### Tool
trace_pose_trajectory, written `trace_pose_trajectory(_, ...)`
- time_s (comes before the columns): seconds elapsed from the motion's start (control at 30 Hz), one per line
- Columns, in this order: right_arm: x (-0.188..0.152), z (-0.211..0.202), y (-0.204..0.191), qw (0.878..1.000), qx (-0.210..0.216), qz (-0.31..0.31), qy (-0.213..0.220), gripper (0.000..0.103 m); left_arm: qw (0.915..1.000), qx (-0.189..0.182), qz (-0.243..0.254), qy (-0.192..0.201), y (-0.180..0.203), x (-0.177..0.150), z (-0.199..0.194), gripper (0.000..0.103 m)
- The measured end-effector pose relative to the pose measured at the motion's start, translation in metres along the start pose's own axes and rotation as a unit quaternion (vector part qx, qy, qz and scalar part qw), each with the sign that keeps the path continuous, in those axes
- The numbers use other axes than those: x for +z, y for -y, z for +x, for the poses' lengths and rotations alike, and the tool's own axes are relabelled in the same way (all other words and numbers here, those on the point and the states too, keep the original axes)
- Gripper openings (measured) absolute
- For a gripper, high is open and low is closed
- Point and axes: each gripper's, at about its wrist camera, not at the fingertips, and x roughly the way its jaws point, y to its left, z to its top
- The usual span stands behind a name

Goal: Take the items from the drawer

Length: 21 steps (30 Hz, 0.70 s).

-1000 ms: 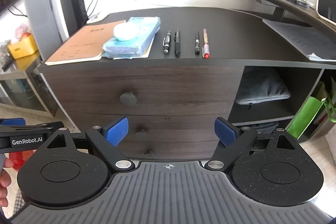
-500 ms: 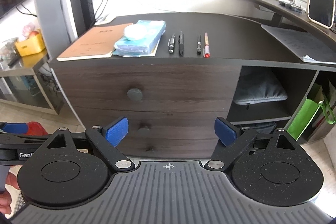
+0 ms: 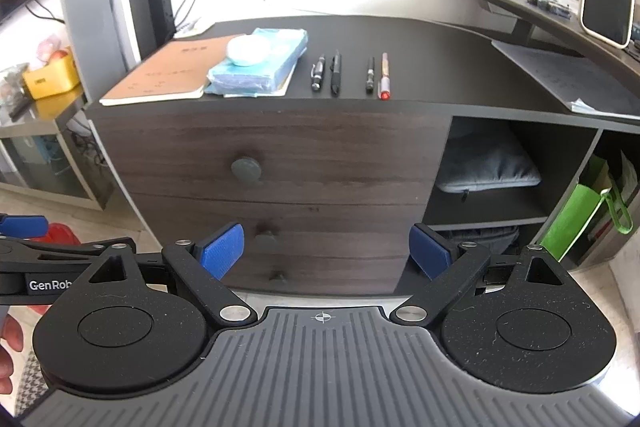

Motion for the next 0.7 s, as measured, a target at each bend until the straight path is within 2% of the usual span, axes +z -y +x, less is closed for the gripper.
trace_pose_trajectory(0.2,-0.001,0.016,-0.002,1.000,-0.002,-0.005,-0.011,0.093,0.9999,-0.005,0.000,-0.010,0.001,0.000,0.005,0.102)
trace_pose_trajectory(0.7,-0.004,0.022,-0.006,1.000,-0.002,-0.016,-0.017,0.093,0.9998,-0.005,-0.007,-0.018,0.000,-0.001,0.007,0.102)
